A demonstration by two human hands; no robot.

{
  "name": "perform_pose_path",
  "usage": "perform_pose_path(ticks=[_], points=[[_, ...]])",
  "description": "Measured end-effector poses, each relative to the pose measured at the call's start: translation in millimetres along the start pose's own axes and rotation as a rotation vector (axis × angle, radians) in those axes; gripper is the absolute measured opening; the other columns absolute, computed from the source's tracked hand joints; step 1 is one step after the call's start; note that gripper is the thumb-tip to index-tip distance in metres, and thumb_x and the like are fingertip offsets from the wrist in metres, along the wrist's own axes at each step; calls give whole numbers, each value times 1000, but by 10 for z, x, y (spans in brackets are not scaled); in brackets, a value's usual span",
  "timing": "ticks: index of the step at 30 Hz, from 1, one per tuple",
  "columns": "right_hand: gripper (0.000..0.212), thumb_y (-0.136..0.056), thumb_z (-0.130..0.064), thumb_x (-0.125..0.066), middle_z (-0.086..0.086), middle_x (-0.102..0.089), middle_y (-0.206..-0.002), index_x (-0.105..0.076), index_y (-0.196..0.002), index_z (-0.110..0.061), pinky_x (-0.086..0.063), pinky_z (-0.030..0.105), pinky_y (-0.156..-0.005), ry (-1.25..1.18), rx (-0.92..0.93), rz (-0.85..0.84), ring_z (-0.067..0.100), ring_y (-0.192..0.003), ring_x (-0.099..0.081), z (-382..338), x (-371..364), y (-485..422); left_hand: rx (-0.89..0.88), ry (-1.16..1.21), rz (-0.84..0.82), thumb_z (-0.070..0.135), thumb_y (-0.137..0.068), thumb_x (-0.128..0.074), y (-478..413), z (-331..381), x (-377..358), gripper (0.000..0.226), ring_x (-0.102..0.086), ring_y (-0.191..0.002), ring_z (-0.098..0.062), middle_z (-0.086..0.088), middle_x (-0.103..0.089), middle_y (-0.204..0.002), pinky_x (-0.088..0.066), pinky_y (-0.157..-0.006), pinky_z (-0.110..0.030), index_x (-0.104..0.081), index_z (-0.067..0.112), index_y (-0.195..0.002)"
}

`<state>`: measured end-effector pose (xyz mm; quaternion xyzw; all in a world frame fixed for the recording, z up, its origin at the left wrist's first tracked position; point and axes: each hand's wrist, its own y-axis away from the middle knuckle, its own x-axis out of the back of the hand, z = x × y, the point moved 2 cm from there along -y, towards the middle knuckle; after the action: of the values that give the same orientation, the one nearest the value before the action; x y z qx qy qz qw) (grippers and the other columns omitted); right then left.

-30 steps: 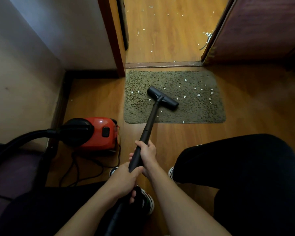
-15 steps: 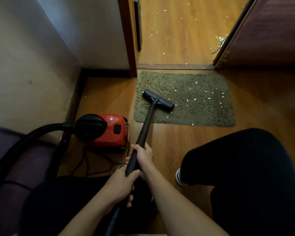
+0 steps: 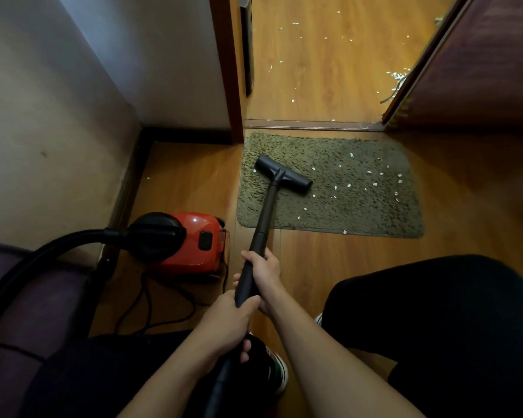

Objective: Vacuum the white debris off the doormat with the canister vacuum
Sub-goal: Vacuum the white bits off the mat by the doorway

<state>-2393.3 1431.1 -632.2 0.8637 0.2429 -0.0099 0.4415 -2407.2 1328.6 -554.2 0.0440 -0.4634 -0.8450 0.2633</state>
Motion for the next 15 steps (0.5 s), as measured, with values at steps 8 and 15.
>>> perform_pose_path(ticks=[8,15], points=[[21,-97,-6,-61,13,-53,-67,-52,-116,-3,-48,27,-37,20,12,18,20,-37,-57,-245,86,-315,-6,31,-20,35,-102,-51,-279,232,-111,18,-52,-41,-13,-9,-54,-73,-47,-42,-27,-54,18,-108],[36,-96,-7,-62,13,-55,-68,-50,-129,2,-49,27,-40,54,-4,-16,22,-40,-59,-268,55,-432,-9,56,10,35,-102,-51,-312,280,-128,18,-53,-42,-12,-8,-55,-74,-47,-42,-26,-54,19,-109]])
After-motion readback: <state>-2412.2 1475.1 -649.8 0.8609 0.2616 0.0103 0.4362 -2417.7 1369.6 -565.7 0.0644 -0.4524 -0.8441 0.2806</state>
